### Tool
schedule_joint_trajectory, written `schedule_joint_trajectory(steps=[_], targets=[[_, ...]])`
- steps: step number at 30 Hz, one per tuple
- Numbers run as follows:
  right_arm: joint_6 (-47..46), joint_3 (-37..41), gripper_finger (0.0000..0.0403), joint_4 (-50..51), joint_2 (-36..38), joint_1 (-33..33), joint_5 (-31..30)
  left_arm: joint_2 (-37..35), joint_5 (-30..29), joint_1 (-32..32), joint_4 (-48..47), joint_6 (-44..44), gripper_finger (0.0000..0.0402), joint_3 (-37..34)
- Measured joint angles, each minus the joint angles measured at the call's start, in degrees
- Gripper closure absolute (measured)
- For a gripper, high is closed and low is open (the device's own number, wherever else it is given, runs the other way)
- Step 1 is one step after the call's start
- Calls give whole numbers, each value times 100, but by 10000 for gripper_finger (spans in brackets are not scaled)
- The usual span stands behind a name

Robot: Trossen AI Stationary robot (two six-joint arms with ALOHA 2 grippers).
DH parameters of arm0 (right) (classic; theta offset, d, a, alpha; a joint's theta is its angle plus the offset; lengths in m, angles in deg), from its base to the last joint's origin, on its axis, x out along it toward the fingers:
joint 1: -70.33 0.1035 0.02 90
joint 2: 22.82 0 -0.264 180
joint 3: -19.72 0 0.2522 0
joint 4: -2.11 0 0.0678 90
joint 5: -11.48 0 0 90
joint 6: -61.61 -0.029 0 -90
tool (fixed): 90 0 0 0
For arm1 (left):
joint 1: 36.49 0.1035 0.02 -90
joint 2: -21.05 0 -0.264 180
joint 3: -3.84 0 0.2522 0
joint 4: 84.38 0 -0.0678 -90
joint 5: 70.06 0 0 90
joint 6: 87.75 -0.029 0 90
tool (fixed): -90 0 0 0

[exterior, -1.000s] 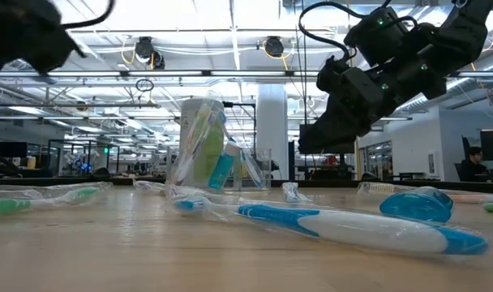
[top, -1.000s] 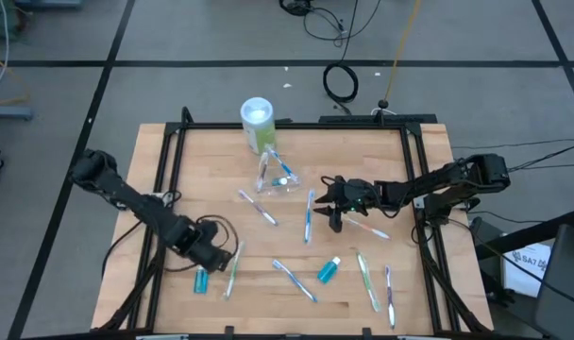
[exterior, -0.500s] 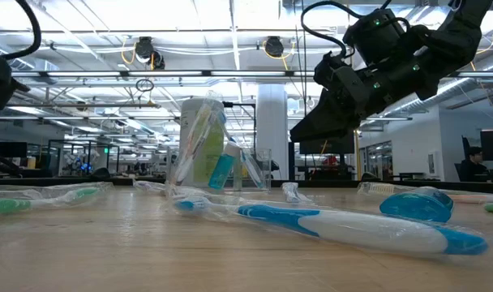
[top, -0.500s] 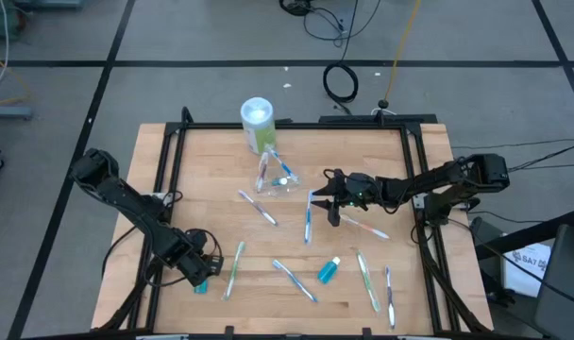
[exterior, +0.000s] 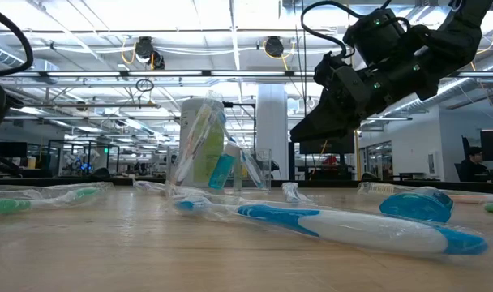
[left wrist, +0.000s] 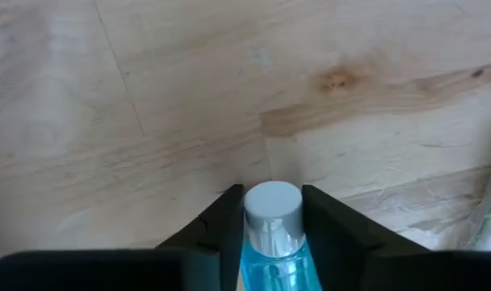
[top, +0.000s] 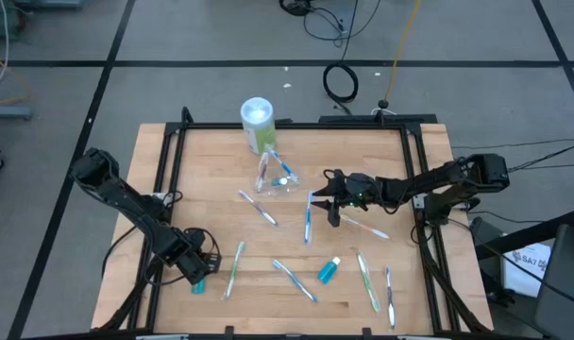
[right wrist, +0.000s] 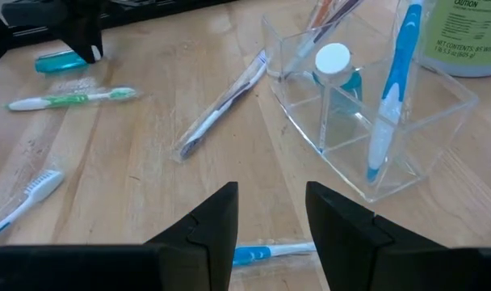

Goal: Pick & Place toothbrushing station
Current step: Put the left mouthwash into the center of the transparent organizer

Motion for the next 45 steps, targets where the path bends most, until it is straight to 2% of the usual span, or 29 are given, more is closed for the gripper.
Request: schedule_joint_trajectory(steps=[4, 8, 13, 15, 19, 23, 25, 27, 31, 34, 39, 45], targets=[[-1, 0, 261, 0, 0, 0, 0, 0, -29, 17, 126, 2, 313, 0], [-2, 0, 261, -2, 0, 0, 0, 0, -203, 97, 217, -282, 308, 19], [0, 0, 261, -46, 0, 0, -2, 11, -1146, 439, 304, -1286, 309, 442], [-2, 0, 261, -90, 0, 0, -1, -49, -1536, 620, 255, -2115, 312, 687], [-2, 0, 261, -90, 0, 0, -3, -273, -3111, 1061, 297, -3997, 308, 1210], [11, 0, 261, -142, 0, 0, -4, -319, -4393, 1623, 346, -5899, 303, 1660], [0, 0, 261, -155, 2, 0, -4, -331, -5002, 1930, 710, -6782, 302, 1762], [-2, 0, 261, -126, 2, 0, -4, -332, -5389, 2289, 1476, -7733, 301, 1770], [-2, 0, 261, -123, 2, 0, -4, -214, -5506, 2998, 3006, -9573, 301, 1762], [-4, 0, 261, -83, 2, 0, -4, -12, -5412, 3408, 3809, -10515, 301, 1762], [-4, 0, 261, -2, 2, 0, -4, 564, -5094, 3942, 4497, -10781, 300, 1762], [-4, 0, 261, 26, 2, 2, -4, 1578, -5300, 4278, 5351, -11217, 300, 1751]])
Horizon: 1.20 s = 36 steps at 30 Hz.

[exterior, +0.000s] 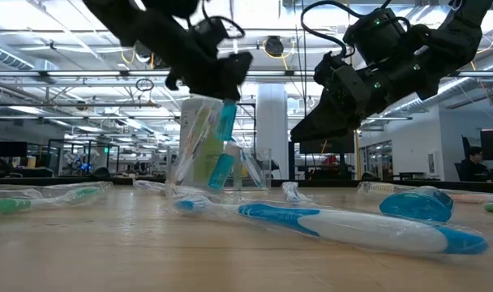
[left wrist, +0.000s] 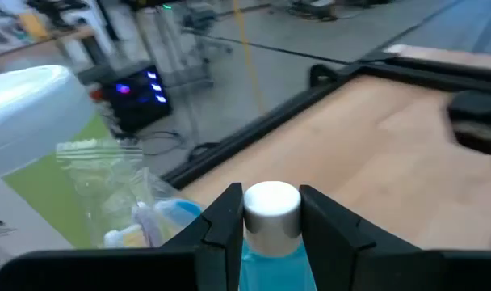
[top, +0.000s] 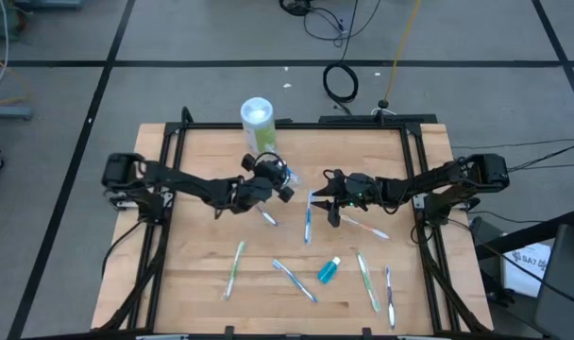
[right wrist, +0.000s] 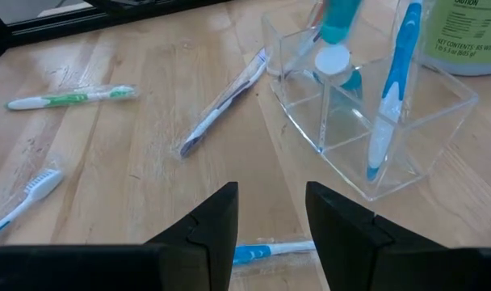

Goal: Pick & Place toothbrushing station
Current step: Put the left mouthwash into the center of the transparent organizer

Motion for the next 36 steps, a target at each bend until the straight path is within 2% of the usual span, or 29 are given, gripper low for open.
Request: schedule_joint_trajectory(steps=[4, 12, 20, 29, 34, 36], targets=[[-2, 0, 261, 8, 0, 0, 0, 322, -372, 54, 269, -256, 300, 0], [-1, 1, 261, 18, 0, 0, 0, 352, -398, 43, 249, -316, 300, 2], [-148, 2, 261, 19, 0, 0, 1, 345, -346, 69, -831, 640, 300, 7], [-155, 2, 261, 19, 0, 0, 1, 343, 203, 274, -940, 599, 300, 13], [-153, 2, 261, 19, 0, 0, 2, 363, 1110, 460, -1067, 582, 287, 2], [-153, 2, 261, 19, 0, 0, 0, 352, 1219, 515, -1105, 581, 271, 3]])
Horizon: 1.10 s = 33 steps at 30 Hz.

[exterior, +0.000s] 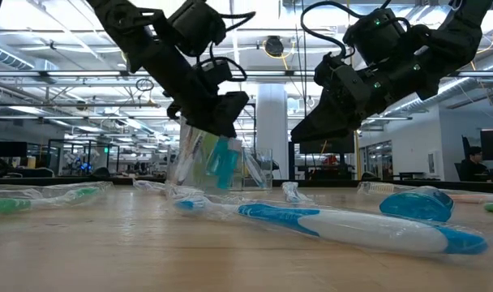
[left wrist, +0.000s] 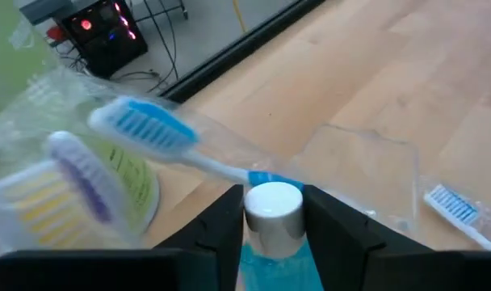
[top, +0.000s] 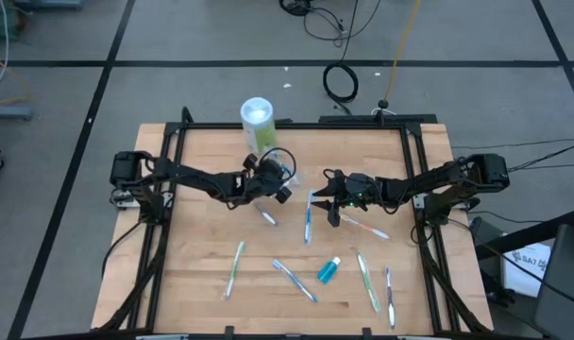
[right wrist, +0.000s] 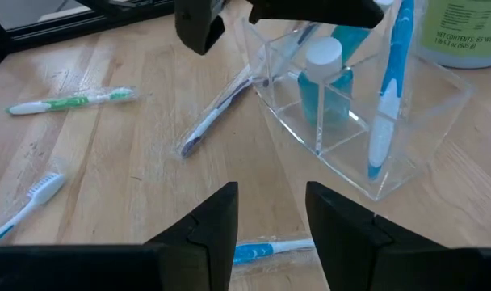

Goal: Pick & Place toothbrushing station
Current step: Put the left mouthwash into the center of the transparent organizer, then put the top blue toothbrush into the right side of the transparent organizer

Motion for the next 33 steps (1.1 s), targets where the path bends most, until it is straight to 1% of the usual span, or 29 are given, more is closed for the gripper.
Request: schedule_joint_trajectory(steps=[5, 10, 14, 18, 25, 29, 31, 33], targets=[[1, 0, 261, 0, 0, 0, 2, 0, -23, 37, -310, 47, 224, 2], [2, 0, 261, 0, 0, 0, 2, 0, -47, -3, -209, 32, 197, 2], [2, 0, 261, 0, 0, 0, 2, -2, -65, -67, 23, -8, 195, 2], [2, 0, 261, 0, 0, 0, 2, -7, -66, -94, 235, -262, 195, 2], [2, 0, 261, 2, 0, 0, 2, -349, -63, -232, 239, -398, 195, 2], [2, 2, 261, 0, 0, 0, 2, -440, -4, -381, 539, -918, 195, 4], [2, 2, 261, 0, 0, 0, 2, -430, 151, -436, 732, -1384, 195, 4], [2, 2, 261, 0, 0, 0, 2, -431, 375, -474, 834, -1622, 195, 6]])
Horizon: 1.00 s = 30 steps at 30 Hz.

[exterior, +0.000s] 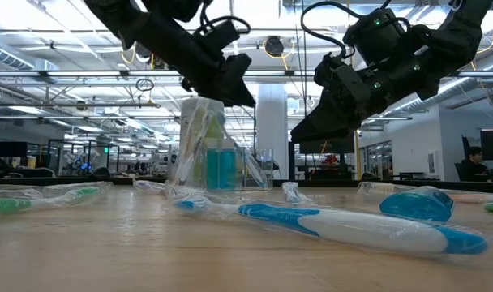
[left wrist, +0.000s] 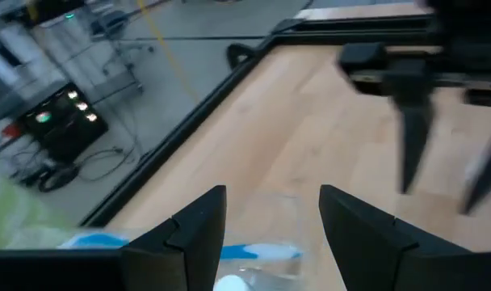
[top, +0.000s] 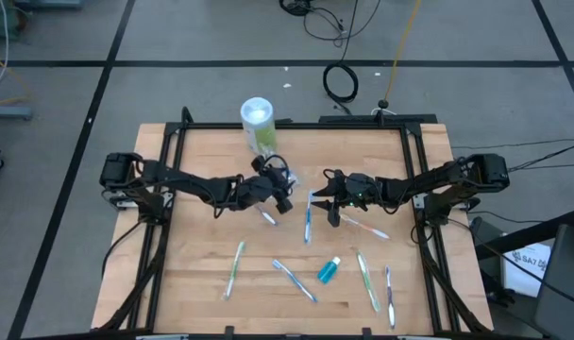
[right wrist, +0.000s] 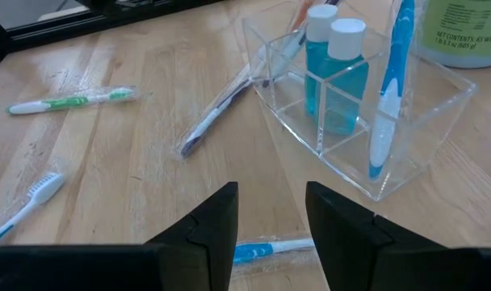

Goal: Pick & Place toothbrushing station
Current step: Put the top blue toothbrush into the right side of the transparent organizer

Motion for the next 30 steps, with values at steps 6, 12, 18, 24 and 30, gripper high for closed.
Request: schedule_joint_trajectory(steps=[6, 12, 18, 24, 30], targets=[[0, 0, 261, 2, 0, 0, 0, 0, -159, -83, 0, 149, 195, 0], [22, 0, 261, 21, 0, 28, 17, -374, -130, -370, -280, 161, 195, -2], [192, 0, 261, 42, 0, 197, 17, -1326, -140, -821, -1391, 852, 195, -1], [-157, 0, 261, 32, 0, 279, -4, -2241, -130, -1221, -2896, 1999, 195, 2], [-1187, 0, 261, 228, -1, 280, -670, -2946, -261, -1507, -4144, 2772, 195, 0]])
